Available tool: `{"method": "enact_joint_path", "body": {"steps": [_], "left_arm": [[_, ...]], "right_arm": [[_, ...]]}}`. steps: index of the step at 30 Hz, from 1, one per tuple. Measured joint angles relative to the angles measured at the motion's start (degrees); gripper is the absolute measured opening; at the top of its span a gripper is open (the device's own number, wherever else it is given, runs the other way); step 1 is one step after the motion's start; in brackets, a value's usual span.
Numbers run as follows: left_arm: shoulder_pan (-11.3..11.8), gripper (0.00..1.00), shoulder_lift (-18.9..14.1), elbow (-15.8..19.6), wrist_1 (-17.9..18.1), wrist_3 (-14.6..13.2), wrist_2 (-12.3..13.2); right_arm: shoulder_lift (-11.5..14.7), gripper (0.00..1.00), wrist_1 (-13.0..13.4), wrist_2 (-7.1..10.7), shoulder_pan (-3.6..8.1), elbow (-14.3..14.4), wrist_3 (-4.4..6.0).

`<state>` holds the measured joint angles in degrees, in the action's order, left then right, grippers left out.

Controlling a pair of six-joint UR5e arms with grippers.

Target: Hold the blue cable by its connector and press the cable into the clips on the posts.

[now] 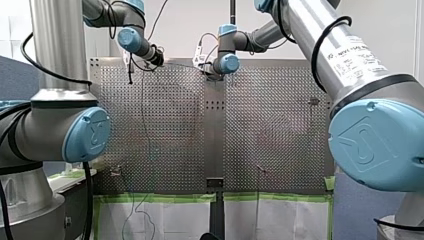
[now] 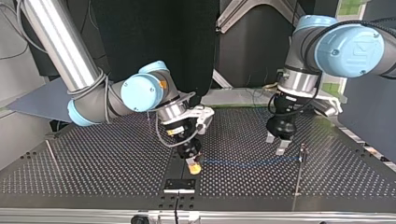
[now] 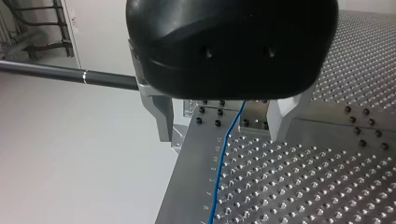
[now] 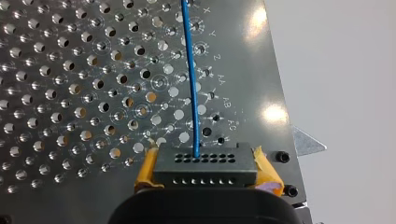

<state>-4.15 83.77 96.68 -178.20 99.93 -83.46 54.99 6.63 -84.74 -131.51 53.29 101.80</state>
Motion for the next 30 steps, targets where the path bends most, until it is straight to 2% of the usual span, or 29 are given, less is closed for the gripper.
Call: {"method": "enact_joint_path", "body": {"steps": [17,30], "left_arm": [[-1.5,1.0,5.9,-4.5,1.5,-0.4,-2.9],[-1.9,1.0,8.7,-5.6,3.3,-0.8,-5.8]], "right_arm": [[0.0,0.0,0.0,0.05,0.0,0.0,-0.08],[0.0,0.0,0.0,0.07,0.02,0.0,-0.09]]}}
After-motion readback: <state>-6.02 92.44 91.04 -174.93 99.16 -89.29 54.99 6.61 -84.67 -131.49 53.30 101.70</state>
